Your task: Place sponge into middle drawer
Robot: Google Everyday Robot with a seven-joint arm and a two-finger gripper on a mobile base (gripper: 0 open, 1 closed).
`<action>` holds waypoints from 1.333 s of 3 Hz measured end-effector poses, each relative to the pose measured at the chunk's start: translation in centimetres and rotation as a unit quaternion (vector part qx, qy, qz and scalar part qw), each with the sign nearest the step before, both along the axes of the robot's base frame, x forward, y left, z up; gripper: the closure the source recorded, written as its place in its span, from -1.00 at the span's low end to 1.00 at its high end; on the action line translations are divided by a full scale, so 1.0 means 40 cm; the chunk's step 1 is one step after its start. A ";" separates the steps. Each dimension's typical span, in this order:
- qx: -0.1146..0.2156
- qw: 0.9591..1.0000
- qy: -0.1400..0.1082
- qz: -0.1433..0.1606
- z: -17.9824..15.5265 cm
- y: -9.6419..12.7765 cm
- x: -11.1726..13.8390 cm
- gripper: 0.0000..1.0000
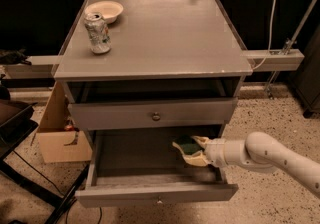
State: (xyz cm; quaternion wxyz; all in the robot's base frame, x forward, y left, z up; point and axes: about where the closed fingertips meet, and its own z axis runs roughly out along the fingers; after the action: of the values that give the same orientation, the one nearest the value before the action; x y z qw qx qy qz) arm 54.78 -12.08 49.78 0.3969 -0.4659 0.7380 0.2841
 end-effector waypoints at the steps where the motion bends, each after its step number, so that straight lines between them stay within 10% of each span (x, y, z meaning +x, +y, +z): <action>1: -0.026 0.999 0.003 0.019 -0.096 0.068 0.036 1.00; 3: -0.095 0.995 0.023 0.029 -0.260 0.100 0.028 1.00; 4: -0.095 0.995 0.023 0.029 -0.261 0.100 0.028 0.62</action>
Offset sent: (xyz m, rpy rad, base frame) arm 0.0216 0.0590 -0.1145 -0.2386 0.0168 0.0921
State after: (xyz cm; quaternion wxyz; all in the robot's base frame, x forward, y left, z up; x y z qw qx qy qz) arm 55.90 -8.09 39.35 0.3254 -0.5161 0.7568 0.2346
